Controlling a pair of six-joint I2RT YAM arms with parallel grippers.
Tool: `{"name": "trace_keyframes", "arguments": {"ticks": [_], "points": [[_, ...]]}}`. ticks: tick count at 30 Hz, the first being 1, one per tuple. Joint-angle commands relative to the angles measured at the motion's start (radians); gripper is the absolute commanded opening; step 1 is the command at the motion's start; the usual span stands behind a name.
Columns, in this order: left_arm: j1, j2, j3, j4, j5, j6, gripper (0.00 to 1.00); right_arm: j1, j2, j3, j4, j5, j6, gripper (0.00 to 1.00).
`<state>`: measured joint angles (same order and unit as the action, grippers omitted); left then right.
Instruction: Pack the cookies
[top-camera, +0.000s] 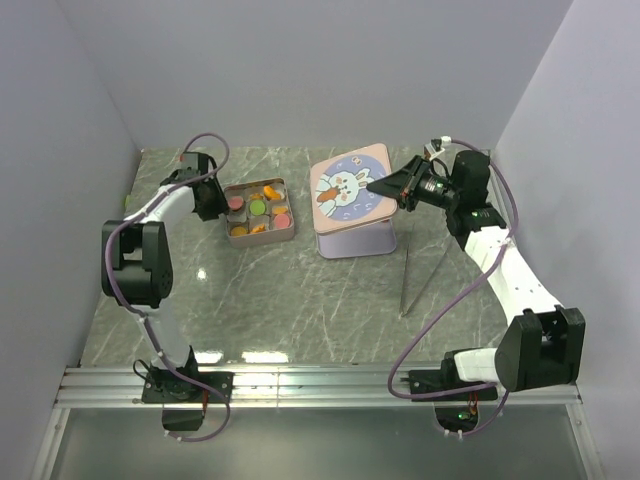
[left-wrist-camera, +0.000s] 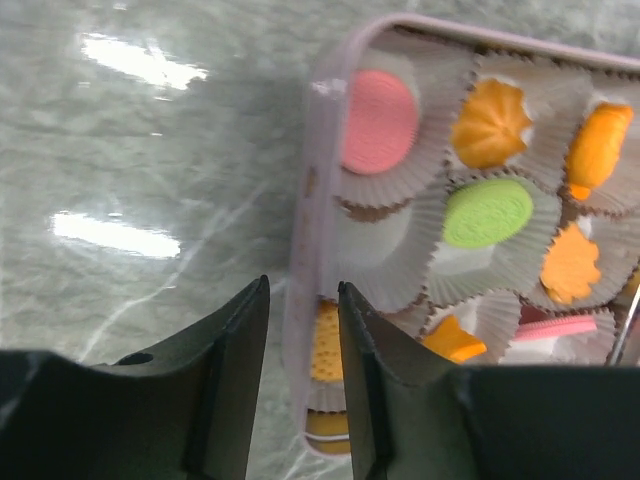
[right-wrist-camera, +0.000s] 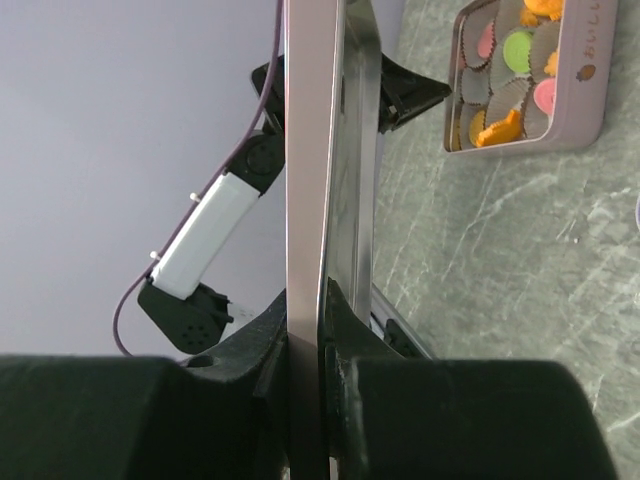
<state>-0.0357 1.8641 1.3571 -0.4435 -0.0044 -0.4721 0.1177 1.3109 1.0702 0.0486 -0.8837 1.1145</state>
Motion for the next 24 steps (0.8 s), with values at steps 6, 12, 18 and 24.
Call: {"name": "trace_keyframes", "arguments": {"ticks": [6, 12, 18, 24], "points": [[-0.059, 0.04, 0.082, -0.029, -0.031, 0.052, 0.34, -0.009, -0.071, -0.013, 0.004, -0.017, -0.035, 0.02], [-0.059, 0.023, 0.042, -0.038, -0.071, 0.036, 0.18, -0.01, -0.104, -0.024, -0.016, -0.017, -0.045, 0.02], [-0.085, 0.009, -0.021, -0.024, -0.055, 0.069, 0.14, -0.012, -0.14, -0.053, -0.021, -0.018, -0.044, 0.01], [-0.147, -0.049, -0.087, -0.011, -0.016, 0.101, 0.04, -0.013, -0.162, -0.067, -0.023, -0.017, -0.041, 0.0]]}}
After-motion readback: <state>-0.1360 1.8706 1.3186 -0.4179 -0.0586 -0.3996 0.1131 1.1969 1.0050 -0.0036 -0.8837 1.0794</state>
